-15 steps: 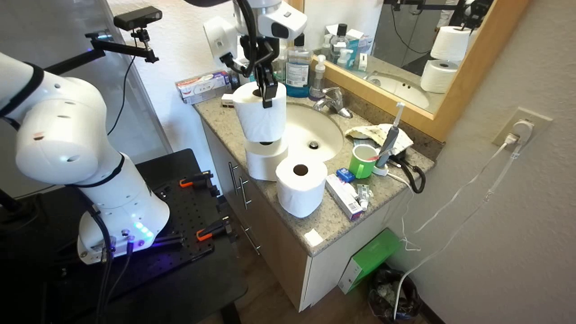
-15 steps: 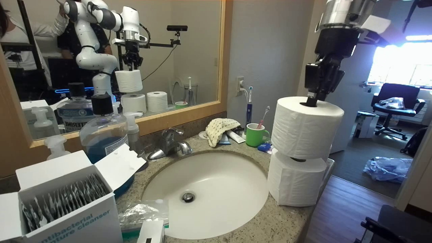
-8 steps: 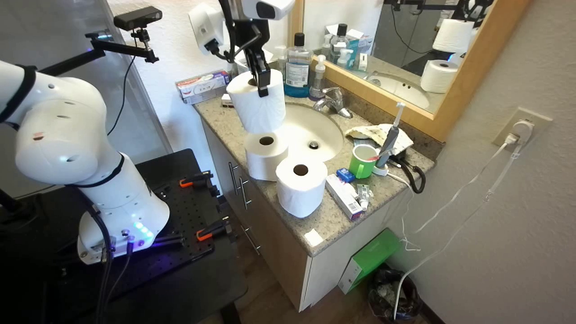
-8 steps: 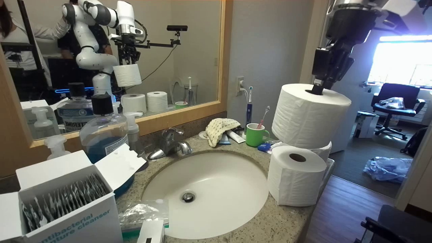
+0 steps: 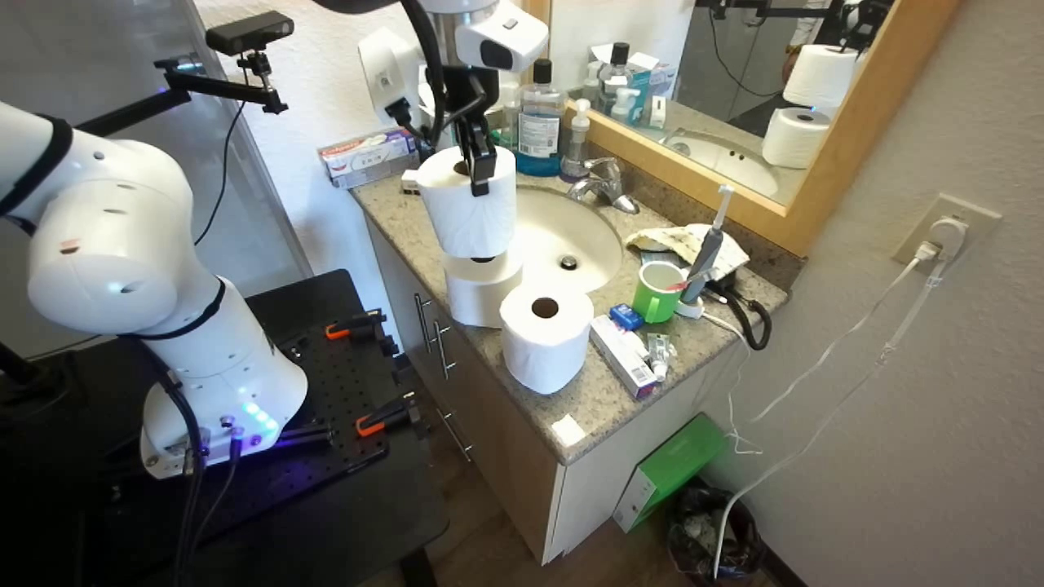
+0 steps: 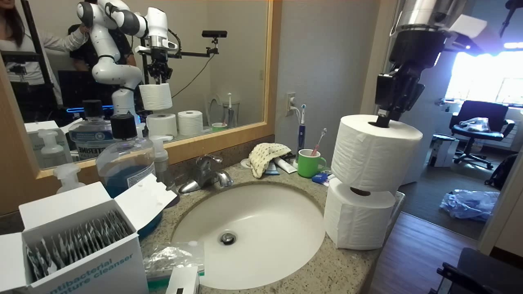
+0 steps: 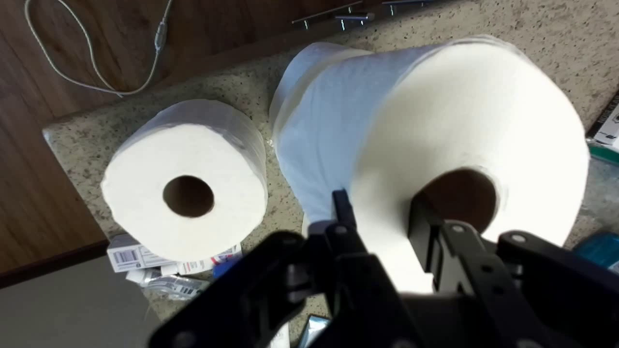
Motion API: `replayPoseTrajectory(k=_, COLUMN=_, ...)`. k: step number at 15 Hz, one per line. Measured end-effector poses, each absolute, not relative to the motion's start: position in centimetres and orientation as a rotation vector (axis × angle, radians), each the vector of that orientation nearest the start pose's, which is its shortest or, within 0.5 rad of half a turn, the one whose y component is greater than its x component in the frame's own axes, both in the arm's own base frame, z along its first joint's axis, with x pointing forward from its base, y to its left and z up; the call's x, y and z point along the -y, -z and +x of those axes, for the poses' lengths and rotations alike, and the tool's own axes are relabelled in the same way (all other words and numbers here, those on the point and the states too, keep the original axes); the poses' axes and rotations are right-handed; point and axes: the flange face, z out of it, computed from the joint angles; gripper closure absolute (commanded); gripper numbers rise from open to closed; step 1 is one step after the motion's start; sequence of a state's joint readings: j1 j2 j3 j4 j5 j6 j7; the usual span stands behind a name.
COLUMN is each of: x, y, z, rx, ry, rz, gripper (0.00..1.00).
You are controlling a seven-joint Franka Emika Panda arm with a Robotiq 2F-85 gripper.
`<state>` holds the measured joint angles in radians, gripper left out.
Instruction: Stack the tissue rolls together
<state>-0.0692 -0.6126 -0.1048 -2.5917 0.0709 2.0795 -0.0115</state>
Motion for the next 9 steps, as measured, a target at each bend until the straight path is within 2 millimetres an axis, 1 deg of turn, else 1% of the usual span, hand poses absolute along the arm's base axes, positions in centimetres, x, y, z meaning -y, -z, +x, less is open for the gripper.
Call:
replayPoseTrajectory(k=4, x=6.7, y=-44.5, z=37.3, rx=-0.293, ry=0.107, rz=-3.005, gripper=0.92)
replayPoseTrajectory(k=9, x=7.0, y=-43.0, z=38.0, rx=-0.307, ry=0.066, rz=-3.001, gripper=0.92)
